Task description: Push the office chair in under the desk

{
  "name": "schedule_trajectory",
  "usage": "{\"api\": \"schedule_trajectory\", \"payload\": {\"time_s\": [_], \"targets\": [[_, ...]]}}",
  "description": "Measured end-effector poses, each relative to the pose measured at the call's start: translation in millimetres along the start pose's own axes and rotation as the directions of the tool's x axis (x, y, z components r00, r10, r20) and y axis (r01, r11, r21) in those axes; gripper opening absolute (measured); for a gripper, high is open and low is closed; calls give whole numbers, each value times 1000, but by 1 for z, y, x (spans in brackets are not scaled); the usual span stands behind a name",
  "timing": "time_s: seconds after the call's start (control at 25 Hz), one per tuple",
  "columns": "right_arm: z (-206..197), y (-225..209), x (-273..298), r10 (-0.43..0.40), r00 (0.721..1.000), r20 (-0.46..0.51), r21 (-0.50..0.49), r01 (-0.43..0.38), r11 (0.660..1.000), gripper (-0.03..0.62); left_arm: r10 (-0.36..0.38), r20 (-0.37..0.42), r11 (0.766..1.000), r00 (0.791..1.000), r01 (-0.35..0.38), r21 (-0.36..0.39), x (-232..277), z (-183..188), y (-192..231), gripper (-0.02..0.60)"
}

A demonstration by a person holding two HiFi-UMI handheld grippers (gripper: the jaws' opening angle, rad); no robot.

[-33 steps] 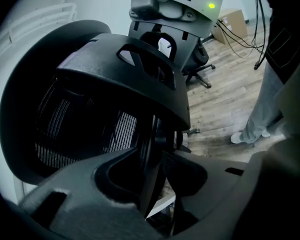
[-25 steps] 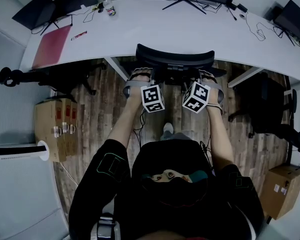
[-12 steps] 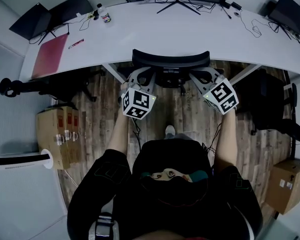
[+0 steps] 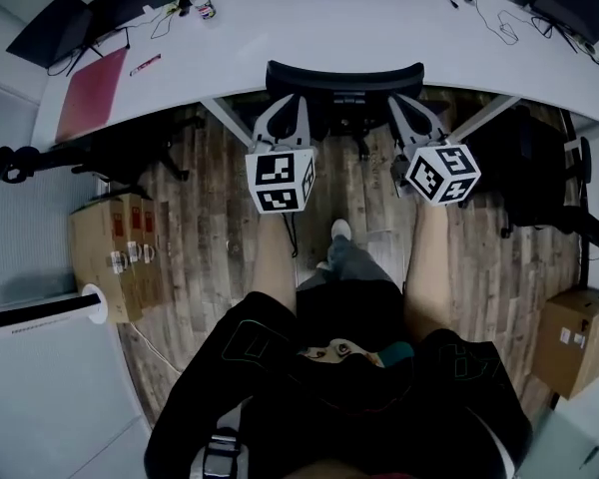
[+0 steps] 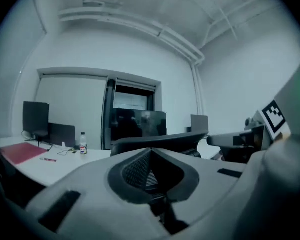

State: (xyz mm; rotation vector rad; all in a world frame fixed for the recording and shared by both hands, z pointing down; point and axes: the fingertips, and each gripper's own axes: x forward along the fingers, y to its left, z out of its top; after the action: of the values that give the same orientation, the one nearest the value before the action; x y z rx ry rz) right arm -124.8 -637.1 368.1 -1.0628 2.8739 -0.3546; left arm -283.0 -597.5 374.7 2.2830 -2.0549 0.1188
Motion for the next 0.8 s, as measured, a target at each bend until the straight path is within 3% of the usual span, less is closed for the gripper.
{"api": "schedule_trajectory", "payload": {"time_s": [0.12,0.2,0.8], "targets": [[-9,-8,-13,-168,986,-11,8,168,986,3,34,0,996,999,-34,-78,-15,-9,-11,8],[-12,-6,-21,-214,977,-27,-24,213,977,3,32,-21,994,999,-34,-102,-25,-20,-16,8],[4,-6,-17,-198,978,-62,-188,183,965,4,3,11,999,1000,-3,-54,-12,-5,-21,8]]}}
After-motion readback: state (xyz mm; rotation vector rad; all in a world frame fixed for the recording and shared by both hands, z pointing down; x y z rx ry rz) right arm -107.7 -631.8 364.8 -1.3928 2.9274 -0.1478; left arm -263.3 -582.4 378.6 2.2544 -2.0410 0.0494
